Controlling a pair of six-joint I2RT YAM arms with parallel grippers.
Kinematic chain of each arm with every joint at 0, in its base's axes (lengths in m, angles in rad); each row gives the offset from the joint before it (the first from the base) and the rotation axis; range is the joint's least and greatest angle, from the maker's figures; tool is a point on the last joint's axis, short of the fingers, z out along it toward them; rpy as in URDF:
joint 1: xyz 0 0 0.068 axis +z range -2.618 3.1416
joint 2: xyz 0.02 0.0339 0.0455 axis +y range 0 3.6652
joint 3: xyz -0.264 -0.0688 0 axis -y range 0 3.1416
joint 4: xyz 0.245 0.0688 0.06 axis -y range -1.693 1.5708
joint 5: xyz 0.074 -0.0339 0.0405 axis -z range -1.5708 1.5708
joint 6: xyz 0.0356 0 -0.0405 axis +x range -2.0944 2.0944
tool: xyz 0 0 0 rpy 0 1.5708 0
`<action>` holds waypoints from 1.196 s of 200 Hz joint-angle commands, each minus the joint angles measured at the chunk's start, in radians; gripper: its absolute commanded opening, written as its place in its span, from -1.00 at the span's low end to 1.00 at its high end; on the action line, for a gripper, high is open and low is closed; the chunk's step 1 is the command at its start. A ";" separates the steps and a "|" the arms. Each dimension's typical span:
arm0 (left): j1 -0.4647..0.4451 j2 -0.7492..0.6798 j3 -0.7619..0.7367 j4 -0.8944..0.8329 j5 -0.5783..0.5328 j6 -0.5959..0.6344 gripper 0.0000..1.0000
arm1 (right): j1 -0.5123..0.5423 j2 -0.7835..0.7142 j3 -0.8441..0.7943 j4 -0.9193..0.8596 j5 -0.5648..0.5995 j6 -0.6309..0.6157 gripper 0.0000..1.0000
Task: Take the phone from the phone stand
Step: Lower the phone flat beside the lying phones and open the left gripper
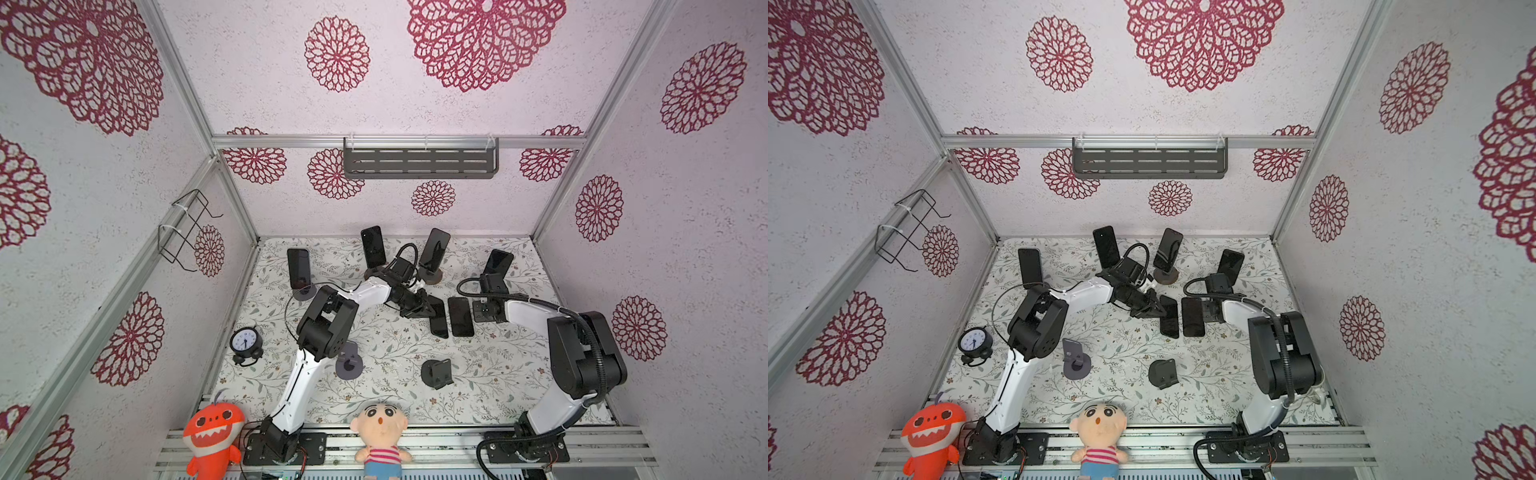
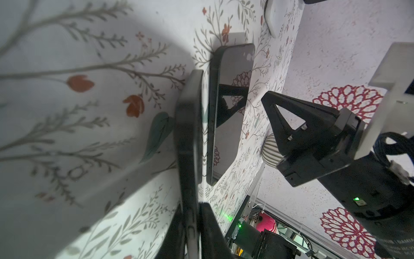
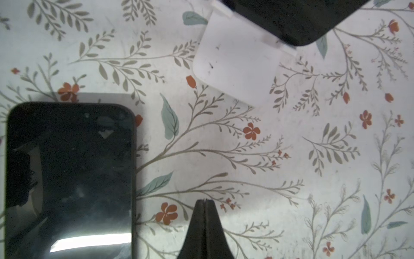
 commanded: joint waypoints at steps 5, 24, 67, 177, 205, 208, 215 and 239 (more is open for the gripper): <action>-0.004 0.024 0.023 0.007 -0.024 -0.019 -0.71 | -0.007 0.007 0.025 0.023 -0.024 0.005 -0.99; -0.001 0.027 0.023 0.020 -0.029 -0.031 -0.72 | -0.007 0.011 0.023 0.031 -0.036 0.009 -1.00; -0.001 0.036 0.025 0.033 -0.041 -0.052 -0.74 | -0.006 0.026 0.025 0.036 -0.042 0.007 -1.00; -0.015 0.045 -0.032 0.140 -0.055 -0.140 -0.71 | -0.007 0.058 0.051 0.003 -0.088 0.026 -1.00; -0.015 0.048 -0.037 0.140 -0.046 -0.134 -0.59 | -0.006 0.067 0.059 -0.006 -0.098 0.031 -0.98; -0.015 0.049 -0.037 0.139 -0.045 -0.134 -0.57 | -0.006 0.066 0.059 -0.006 -0.100 0.033 -0.99; -0.015 0.046 -0.037 0.139 -0.045 -0.135 -0.53 | -0.007 0.066 0.059 -0.005 -0.101 0.034 -0.98; -0.015 0.045 -0.039 0.136 -0.042 -0.130 -0.35 | -0.005 0.071 0.062 -0.008 -0.104 0.035 -0.99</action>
